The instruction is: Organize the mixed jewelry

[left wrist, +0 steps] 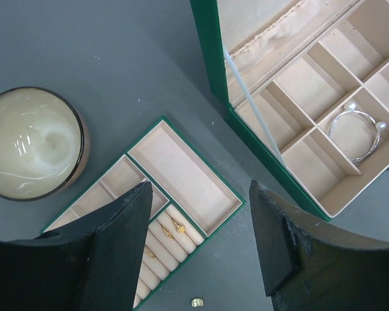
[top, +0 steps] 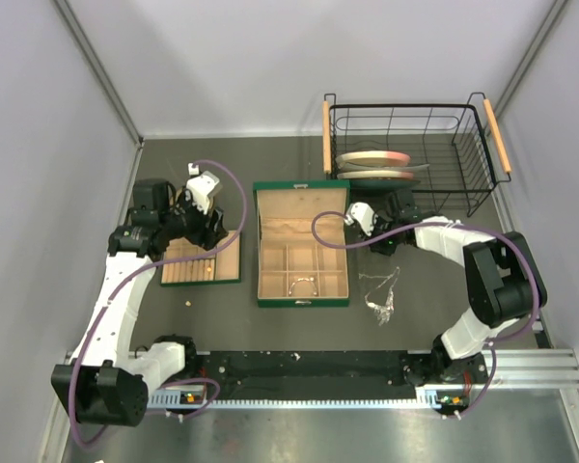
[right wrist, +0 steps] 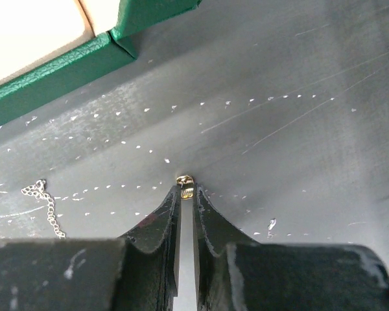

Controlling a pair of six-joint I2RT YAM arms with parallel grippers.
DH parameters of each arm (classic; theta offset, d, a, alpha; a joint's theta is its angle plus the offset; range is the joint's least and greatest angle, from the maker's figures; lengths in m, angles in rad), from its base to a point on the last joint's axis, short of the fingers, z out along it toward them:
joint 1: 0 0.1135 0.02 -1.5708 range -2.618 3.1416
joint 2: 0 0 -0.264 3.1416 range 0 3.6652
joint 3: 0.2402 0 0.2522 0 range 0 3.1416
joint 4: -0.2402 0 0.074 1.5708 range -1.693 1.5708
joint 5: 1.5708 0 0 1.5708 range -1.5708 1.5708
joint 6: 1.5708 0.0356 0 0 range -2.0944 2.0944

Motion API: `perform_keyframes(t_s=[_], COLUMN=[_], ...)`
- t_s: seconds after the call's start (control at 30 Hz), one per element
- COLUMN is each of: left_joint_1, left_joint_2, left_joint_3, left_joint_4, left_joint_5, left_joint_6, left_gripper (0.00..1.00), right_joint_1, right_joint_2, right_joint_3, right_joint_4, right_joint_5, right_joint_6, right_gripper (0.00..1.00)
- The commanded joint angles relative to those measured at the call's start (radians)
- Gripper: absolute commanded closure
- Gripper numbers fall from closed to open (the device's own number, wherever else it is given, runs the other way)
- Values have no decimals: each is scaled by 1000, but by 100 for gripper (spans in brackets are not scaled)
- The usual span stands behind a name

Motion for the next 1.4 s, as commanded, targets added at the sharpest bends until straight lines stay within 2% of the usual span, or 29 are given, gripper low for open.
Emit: perform_keyframes(t_s=[0.0, 0.37, 0.63, 0.83, 0.93, 1.03, 1.37], left_joint_1=[10, 13, 20, 39, 39, 85, 344], left_joint_2=[-16, -19, -33, -30, -24, -21, 47], left_joint_3=[17, 27, 24, 14, 13, 5, 14], left_joint_4=[18, 16, 28, 18, -5, -13, -102], left_joint_5=[-2, 8, -51, -89, -97, -103, -35], left_joint_6=[17, 4, -49, -59, -47, -30, 88], left_gripper=[33, 33, 33, 33, 33, 33, 35], right_joint_1=[19, 20, 23, 114, 180, 249, 439], right_joint_2=[-23, -184, -357, -480, -483, -460, -262], right_joint_3=[26, -39, -23, 49, 113, 179, 397], right_joint_4=[-24, -75, -219, -299, -332, -343, -340], right_joint_5=[5, 4, -22, 5, 8, 21, 47], right_joint_6=[-20, -20, 16, 57, 100, 137, 223], right_gripper=[97, 98, 98, 98, 98, 98, 98])
